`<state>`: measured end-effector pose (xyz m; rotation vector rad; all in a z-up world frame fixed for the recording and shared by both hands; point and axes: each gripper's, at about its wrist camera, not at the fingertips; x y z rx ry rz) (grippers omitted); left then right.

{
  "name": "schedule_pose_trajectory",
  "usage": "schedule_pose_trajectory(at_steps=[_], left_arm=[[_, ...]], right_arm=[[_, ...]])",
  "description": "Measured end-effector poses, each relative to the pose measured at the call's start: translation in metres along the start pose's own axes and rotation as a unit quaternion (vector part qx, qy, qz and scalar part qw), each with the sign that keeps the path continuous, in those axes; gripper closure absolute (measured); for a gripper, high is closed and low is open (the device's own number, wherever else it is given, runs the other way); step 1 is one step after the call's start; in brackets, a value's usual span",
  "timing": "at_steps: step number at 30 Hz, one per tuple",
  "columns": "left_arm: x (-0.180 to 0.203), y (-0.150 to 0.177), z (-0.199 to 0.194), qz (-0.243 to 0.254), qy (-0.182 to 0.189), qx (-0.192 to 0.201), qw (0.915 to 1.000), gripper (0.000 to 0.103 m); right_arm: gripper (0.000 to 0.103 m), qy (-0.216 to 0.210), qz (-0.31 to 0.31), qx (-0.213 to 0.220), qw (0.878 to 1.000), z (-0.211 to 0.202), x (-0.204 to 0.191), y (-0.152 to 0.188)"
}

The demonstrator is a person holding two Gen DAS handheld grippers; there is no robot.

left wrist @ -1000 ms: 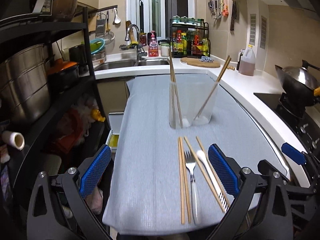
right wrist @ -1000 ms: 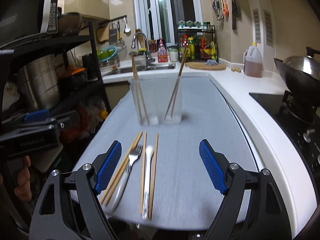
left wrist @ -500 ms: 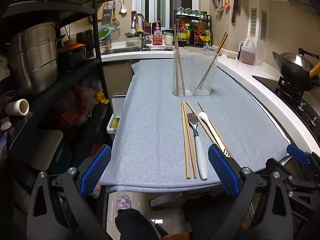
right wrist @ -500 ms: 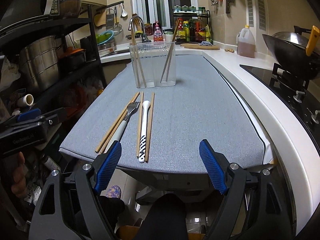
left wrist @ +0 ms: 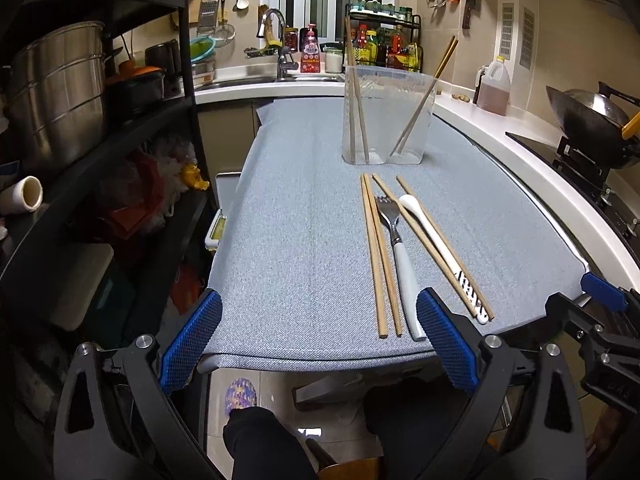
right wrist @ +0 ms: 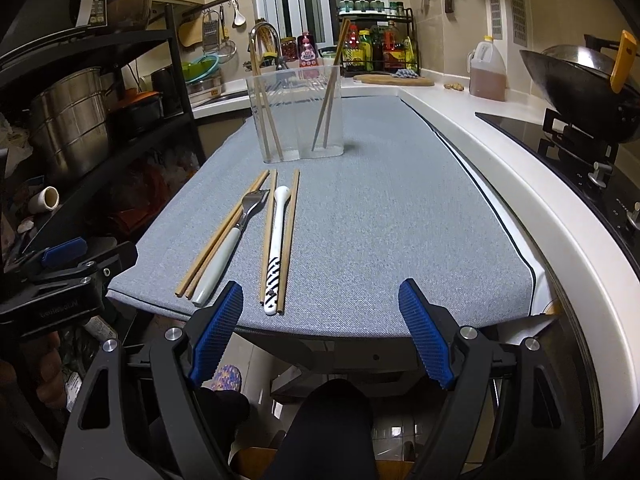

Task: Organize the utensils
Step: 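Move both open tools back toward the remaining chopsticks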

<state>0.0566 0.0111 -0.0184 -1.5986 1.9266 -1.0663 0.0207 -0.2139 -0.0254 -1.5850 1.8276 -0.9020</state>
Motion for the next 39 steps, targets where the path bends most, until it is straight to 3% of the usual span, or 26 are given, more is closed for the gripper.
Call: schedule_pose_trajectory(at_steps=[6,15,28,36,39], left_arm=[[-0.004,0.004,0.016,0.0,0.006,-0.016,0.9999,0.009],[-0.003,0.01,0.043,0.011,0.011,-0.043,0.999,0.012],[-0.004,0.008,0.065,0.006,0.0,-0.062,0.9981,0.012],[-0.002,0.006,0.07,0.008,0.0,-0.045,0.9989,0.012],[-0.002,0.007,0.071,0.011,0.002,-0.036,0.9993,0.012]], right_arm=[[0.027,-0.005,-0.001,-0.021,1.0,0.022,-0.003,0.002],[0.051,-0.029,-0.027,-0.04,0.998,0.048,-0.016,0.004],[0.051,-0.033,-0.042,-0.046,0.998,0.068,-0.022,0.001],[0.05,-0.018,-0.072,0.0,0.997,0.076,-0.027,0.005],[0.044,-0.013,-0.068,0.019,0.997,0.078,-0.024,0.006]])
Point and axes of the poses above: each gripper's, at about its wrist camera, not at the fingertips, and z roughly the way its jaws point, x to its right, y to its underside, and after that the axes turned 12 degrees about y, right-handed
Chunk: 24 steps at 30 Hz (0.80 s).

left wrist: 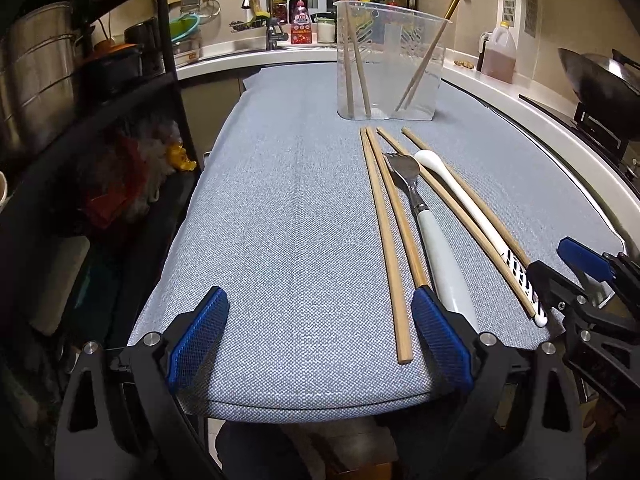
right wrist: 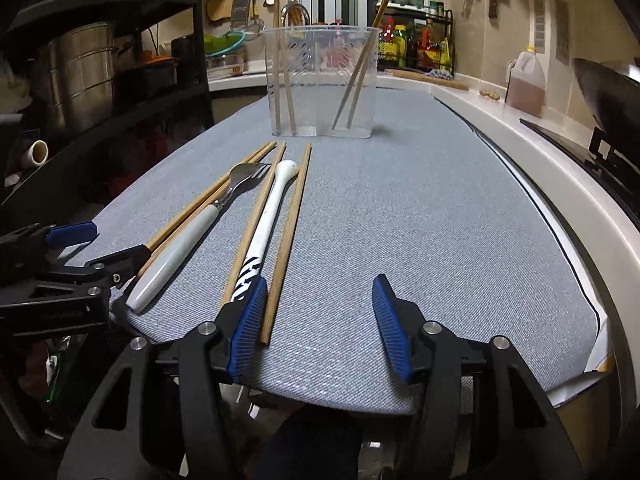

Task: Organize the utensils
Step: 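Move both open tools back toward the remaining chopsticks, then grasp a chopstick with the left tool while the right tool grasps another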

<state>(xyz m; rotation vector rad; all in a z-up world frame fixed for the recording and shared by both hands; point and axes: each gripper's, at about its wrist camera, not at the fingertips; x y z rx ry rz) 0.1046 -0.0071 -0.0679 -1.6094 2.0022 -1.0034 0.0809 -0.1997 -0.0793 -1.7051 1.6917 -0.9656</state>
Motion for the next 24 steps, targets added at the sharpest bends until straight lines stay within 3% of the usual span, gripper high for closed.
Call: schedule_pose_trajectory(at_steps=[5,6,7,8,9,11,13,16,24], left_arm=[[0.001,0.002,0.0,0.003,0.001,0.018,0.9998,0.013],[0.002,0.002,-0.001,0.002,0.002,0.02,0.9998,0.02],[0.004,0.002,-0.001,0.007,0.006,0.023,0.9997,0.028],[0.007,0.001,-0.002,0.015,0.015,0.023,0.9995,0.042],[0.009,0.001,-0.002,0.02,0.02,0.023,0.9993,0.054],[0.012,0.002,-0.002,0.023,0.027,0.025,0.999,0.068],[0.013,0.003,-0.002,0.018,0.028,0.029,0.999,0.083],[0.014,0.002,-0.001,0.007,0.035,0.029,0.999,0.096],[0.016,-0.002,-0.013,0.013,0.044,0.021,0.9987,0.096]], right_arm=[[0.041,0.004,0.015,0.031,0.999,0.003,0.002,0.004],[0.043,0.004,0.017,0.034,0.999,0.003,0.002,0.005],[0.051,-0.003,0.017,0.037,0.999,0.002,0.002,0.005],[0.063,-0.014,0.011,0.039,0.999,0.001,0.0,0.005],[0.068,-0.023,0.005,0.041,0.999,-0.001,-0.001,0.006],[0.083,-0.034,0.005,0.039,0.999,-0.003,-0.003,0.006],[0.088,-0.039,0.012,0.04,0.998,-0.003,-0.004,0.007],[0.096,-0.03,0.03,0.04,0.998,-0.003,-0.007,0.007],[0.098,-0.023,0.042,0.013,0.999,-0.01,-0.001,0.001]])
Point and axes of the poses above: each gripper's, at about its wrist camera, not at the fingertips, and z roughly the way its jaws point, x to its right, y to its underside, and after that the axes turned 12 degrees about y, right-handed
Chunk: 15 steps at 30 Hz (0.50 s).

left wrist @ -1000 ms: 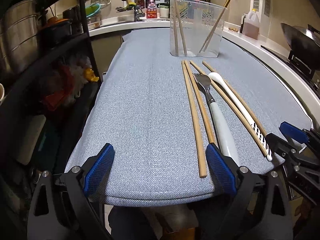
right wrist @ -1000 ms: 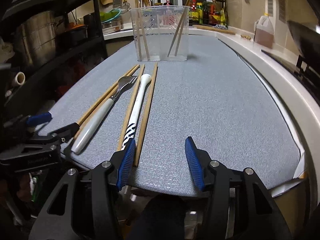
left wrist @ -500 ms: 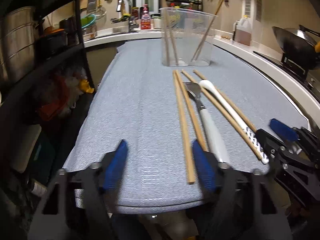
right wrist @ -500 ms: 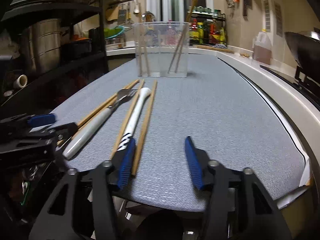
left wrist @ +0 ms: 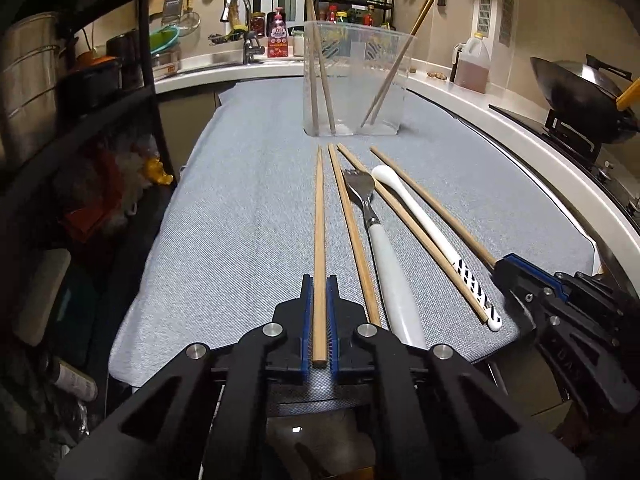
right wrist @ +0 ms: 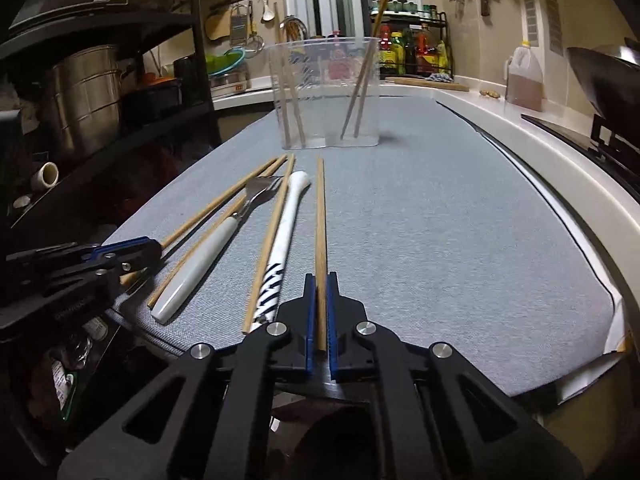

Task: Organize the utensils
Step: 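Grasp a chopstick with the left tool while the right tool grasps another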

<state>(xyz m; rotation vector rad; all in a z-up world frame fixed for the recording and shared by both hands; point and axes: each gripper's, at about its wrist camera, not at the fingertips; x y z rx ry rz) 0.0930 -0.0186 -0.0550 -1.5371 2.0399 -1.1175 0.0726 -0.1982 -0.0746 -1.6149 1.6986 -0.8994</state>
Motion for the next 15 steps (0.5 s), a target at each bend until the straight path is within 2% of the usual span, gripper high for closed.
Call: schedule_pose_trajectory(at_steps=[5,9,15], left_arm=[[-0.003,-0.011,-0.015,-0.018,0.022,0.012,0.9995,0.097],[0.001,-0.02,-0.025,-0.009,0.018,0.022,0.9995,0.096],[0.006,-0.045,-0.046,0.018,0.021,0.054,0.9982,0.097]], right_arm=[[0.098,0.01,0.02,0.013,1.0,-0.015,0.015,-0.009],[0.098,0.009,0.031,0.029,0.999,-0.027,0.02,-0.019],[0.098,0.011,0.045,0.084,0.995,-0.052,0.024,-0.048]])
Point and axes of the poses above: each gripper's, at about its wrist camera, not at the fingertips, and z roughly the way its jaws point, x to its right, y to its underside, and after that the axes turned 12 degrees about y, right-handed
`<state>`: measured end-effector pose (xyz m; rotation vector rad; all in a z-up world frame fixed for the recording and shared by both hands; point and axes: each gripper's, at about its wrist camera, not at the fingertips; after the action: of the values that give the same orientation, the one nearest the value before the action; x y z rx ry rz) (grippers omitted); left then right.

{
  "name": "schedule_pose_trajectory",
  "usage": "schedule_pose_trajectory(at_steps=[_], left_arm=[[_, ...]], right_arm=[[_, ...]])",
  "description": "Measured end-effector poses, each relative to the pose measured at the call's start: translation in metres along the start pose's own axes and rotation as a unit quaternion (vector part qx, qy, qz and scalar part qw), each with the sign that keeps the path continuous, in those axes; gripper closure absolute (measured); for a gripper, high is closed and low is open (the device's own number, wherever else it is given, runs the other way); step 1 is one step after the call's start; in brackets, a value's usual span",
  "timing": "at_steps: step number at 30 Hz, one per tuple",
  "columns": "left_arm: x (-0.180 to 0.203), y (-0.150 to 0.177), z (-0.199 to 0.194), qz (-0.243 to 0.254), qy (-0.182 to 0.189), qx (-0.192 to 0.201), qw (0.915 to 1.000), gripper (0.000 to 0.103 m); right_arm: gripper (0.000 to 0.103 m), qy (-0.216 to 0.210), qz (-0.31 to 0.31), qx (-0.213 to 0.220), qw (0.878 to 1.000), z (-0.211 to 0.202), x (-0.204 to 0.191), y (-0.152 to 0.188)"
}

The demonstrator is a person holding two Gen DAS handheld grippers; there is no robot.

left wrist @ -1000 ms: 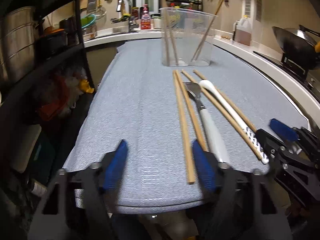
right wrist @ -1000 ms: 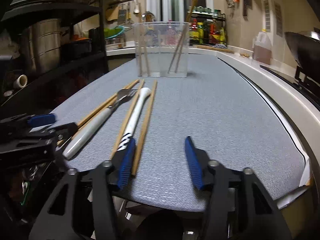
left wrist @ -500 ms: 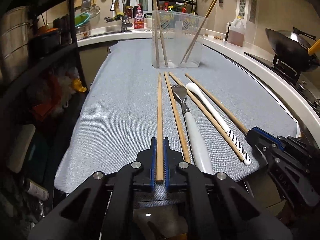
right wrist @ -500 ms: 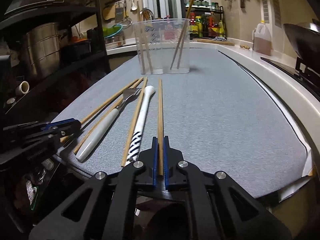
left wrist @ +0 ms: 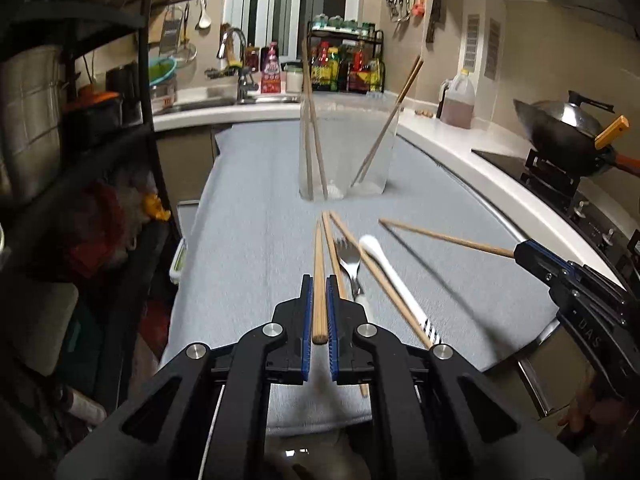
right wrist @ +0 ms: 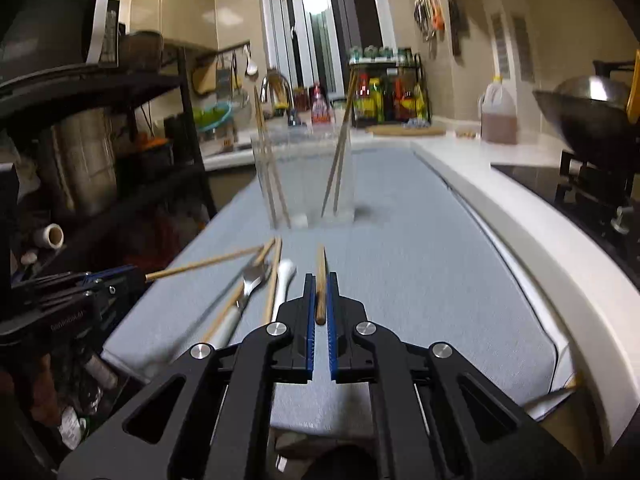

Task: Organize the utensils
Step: 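Lift both held chopsticks and carry them over the clear container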

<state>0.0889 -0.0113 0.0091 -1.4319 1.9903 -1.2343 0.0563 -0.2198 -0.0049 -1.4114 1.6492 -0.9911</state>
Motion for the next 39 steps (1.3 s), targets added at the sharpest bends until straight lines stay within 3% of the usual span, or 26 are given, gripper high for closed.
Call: schedule_pose_trajectory(at_steps=[5,11,29,39], left_arm=[[0.002,-0.034,-0.007,0.02,0.004,0.027,0.9994,0.096],[0.0,-0.074,-0.004,0.032,0.014,0.032,0.9989,0.096],[0.005,-0.129,0.009,0.044,0.023,0.007,0.9987,0.097],[0.016,-0.186,-0.001,0.084,0.035,0.039,0.9951,0.097]], right_arm=[[0.098,-0.007,-0.003,0.029,1.0,0.0,-0.006,-0.033],[0.098,-0.011,-0.006,0.048,0.999,0.008,-0.014,-0.075],[0.098,-0.021,-0.009,0.066,0.998,0.024,-0.017,-0.139],[0.098,-0.043,0.012,0.086,0.995,0.027,-0.009,-0.199]])
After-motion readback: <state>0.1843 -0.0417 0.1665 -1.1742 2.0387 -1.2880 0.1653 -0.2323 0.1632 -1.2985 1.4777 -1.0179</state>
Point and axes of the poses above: each gripper's, at about its wrist camera, not at the fingertips, and z roughly the way its jaws point, x to its right, y to its underside, and after that the axes turned 12 degrees about y, right-handed
